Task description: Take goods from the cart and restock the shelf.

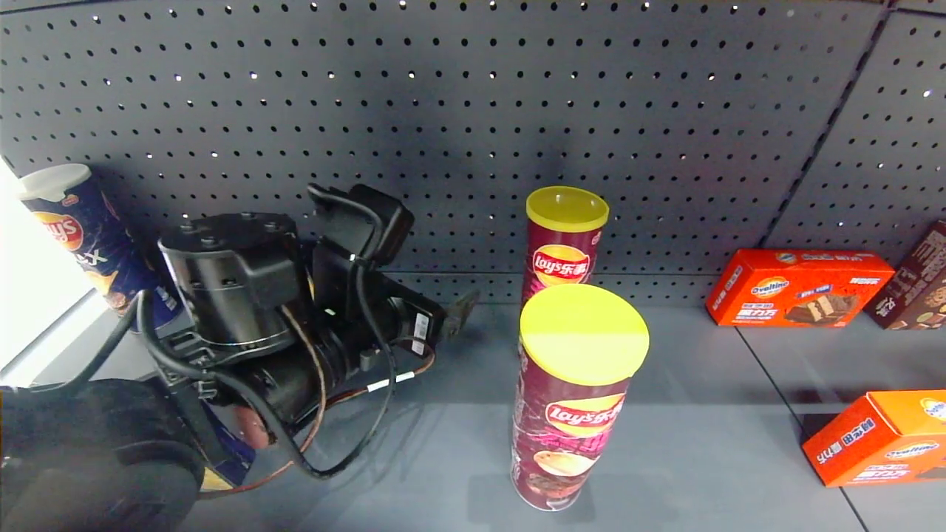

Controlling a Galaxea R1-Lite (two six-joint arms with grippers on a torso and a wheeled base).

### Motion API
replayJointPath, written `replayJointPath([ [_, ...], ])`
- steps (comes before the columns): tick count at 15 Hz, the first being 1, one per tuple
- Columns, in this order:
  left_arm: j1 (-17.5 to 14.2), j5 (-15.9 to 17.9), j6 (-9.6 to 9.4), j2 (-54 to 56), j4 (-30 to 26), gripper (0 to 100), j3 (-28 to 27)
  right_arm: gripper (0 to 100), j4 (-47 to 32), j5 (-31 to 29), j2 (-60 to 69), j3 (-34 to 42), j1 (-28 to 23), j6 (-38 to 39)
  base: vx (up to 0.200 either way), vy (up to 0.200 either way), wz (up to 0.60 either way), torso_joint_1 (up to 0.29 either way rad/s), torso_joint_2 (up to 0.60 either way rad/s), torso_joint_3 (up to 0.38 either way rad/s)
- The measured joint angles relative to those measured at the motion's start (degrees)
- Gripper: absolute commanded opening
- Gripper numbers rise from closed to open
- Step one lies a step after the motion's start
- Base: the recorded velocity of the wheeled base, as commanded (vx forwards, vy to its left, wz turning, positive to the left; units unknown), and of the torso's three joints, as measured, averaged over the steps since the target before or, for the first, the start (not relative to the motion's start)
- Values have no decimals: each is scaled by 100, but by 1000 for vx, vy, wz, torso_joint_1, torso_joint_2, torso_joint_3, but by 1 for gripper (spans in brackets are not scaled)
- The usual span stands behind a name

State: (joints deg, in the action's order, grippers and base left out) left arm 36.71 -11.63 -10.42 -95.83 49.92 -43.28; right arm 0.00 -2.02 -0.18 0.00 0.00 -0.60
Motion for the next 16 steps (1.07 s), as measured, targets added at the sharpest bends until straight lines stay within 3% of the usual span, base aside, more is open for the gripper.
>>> replayJointPath([
  [7,-40,-24,-6,1646,41,100,874,100,0,0,0,0,0,9,0,0,0,0,0,0],
  [11,150,26,-16,2690,156,100,1676,100,0,0,0,0,0,9,0,0,0,0,0,0],
  [13,480,-13,-139,3213,-33,100,2068,100,0,0,0,0,0,9,0,0,0,0,0,0],
  [16,660,-38,-444,3955,-178,100,2493,100,0,0,0,0,0,9,0,0,0,0,0,0],
])
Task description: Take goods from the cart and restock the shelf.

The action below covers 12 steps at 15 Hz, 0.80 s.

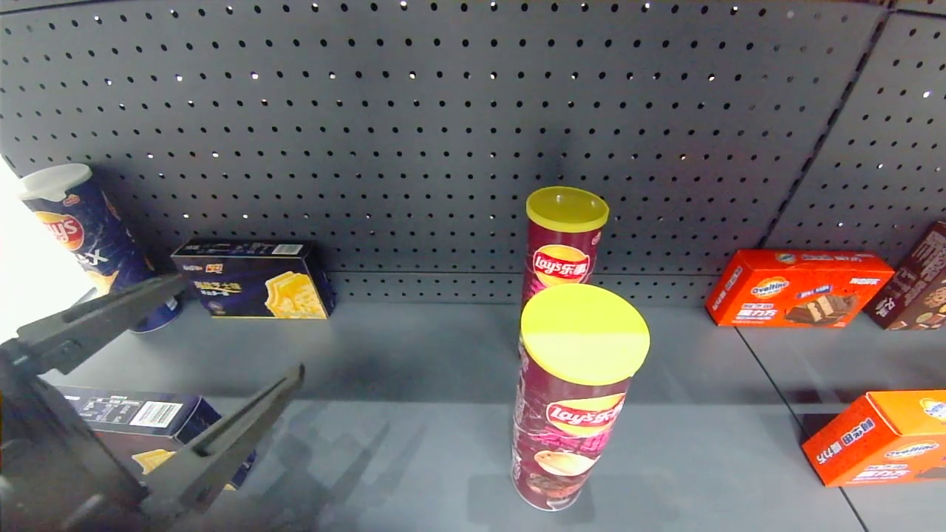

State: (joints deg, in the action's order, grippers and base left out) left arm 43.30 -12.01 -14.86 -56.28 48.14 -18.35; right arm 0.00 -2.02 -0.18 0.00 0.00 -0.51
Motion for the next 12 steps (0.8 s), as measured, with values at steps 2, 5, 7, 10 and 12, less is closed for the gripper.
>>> replayJointPath([
  [2,22,16,-38,308,-107,100,105,100,0,0,0,0,0,2,0,0,0,0,0,0],
  [5,-926,530,-161,863,-216,100,575,100,0,0,0,0,0,0,0,0,0,0,0,0],
  [7,-2002,1103,-233,1464,-433,100,1157,100,0,0,0,0,0,0,0,0,0,0,0,0],
  [10,-3148,1471,-233,2704,-2048,100,1623,100,0,2,0,0,0,-2,0,0,0,0,0,0],
  [12,-3518,1603,-117,3713,-3402,100,1744,100,0,0,0,0,0,0,0,0,0,0,0,0],
])
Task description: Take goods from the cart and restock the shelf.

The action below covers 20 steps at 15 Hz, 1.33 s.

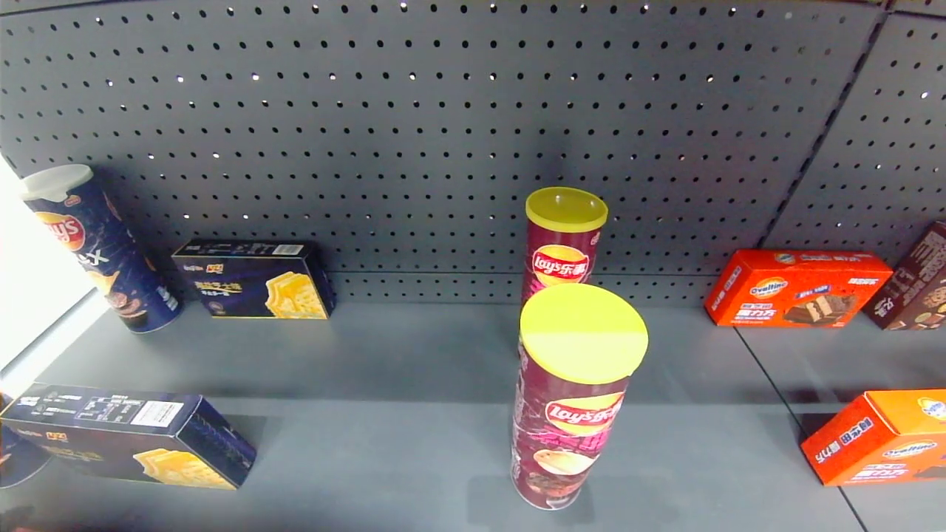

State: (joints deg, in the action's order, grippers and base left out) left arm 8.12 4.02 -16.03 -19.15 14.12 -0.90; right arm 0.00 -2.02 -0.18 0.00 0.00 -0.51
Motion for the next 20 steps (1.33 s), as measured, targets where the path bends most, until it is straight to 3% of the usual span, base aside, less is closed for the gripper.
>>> replayJointPath([
  [3,-261,333,293,962,-1042,100,68,100,0,0,0,0,0,0,0,0,0,0,0,0],
  [7,-324,410,363,1303,-1089,100,80,100,0,0,0,0,0,0,0,0,0,0,0,0],
  [8,-328,282,443,1334,-1090,100,80,100,0,-2,0,0,0,0,0,0,0,0,0,0],
  [10,-328,-484,789,1367,-1089,100,80,100,0,2,0,0,0,0,0,0,0,0,0,0],
  [12,-330,-955,917,1381,-1123,100,88,100,0,0,0,0,0,0,0,0,0,0,0,0],
  [14,-330,-788,958,1389,-1128,100,90,100,0,0,0,0,0,2,0,0,0,0,0,0],
  [17,-328,-601,1390,1389,-1414,100,90,100,0,6,0,0,0,-6,0,0,0,0,0,0],
  [20,-324,-79,1453,1389,-1425,100,80,100,0,182,0,-5,11,-6,0,0,0,0,0,0],
])
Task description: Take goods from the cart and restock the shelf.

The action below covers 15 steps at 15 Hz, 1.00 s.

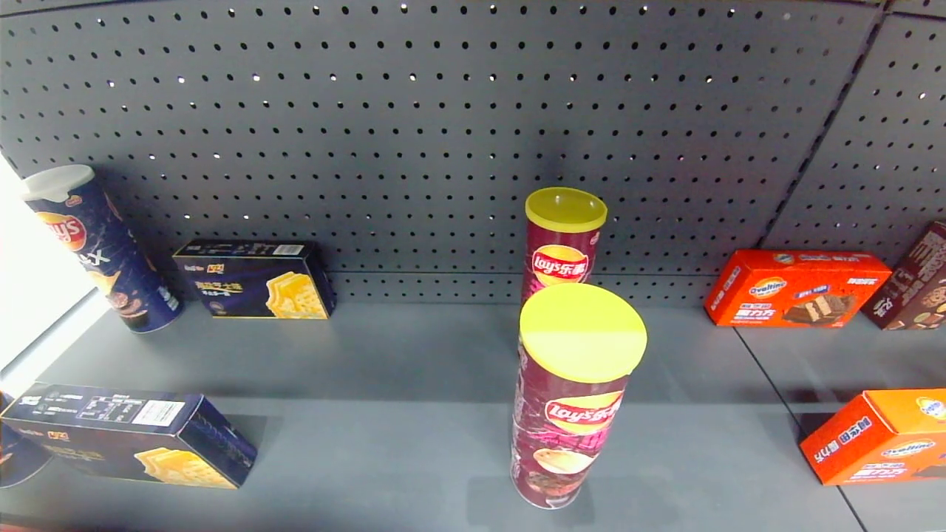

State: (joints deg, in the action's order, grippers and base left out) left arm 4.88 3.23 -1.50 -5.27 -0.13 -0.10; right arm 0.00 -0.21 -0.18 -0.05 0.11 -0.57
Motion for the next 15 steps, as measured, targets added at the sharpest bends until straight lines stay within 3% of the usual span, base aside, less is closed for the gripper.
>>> replayJointPath([
  [3,5,38,-6,-2,-5,100,0,100,32,52,-271,-424,16,234,0,0,0,0,0,0],
  [7,0,38,-6,-5,-9,100,0,100,128,644,-2002,-2007,306,610,0,0,0,0,0,0],
  [11,5,32,-6,-7,-7,100,0,100,218,1309,-3899,-2878,1246,115,0,0,0,0,0,0],
  [15,5,29,-2,-11,-7,100,0,100,251,1285,-5431,-3652,2241,-117,0,0,0,0,0,0],
])
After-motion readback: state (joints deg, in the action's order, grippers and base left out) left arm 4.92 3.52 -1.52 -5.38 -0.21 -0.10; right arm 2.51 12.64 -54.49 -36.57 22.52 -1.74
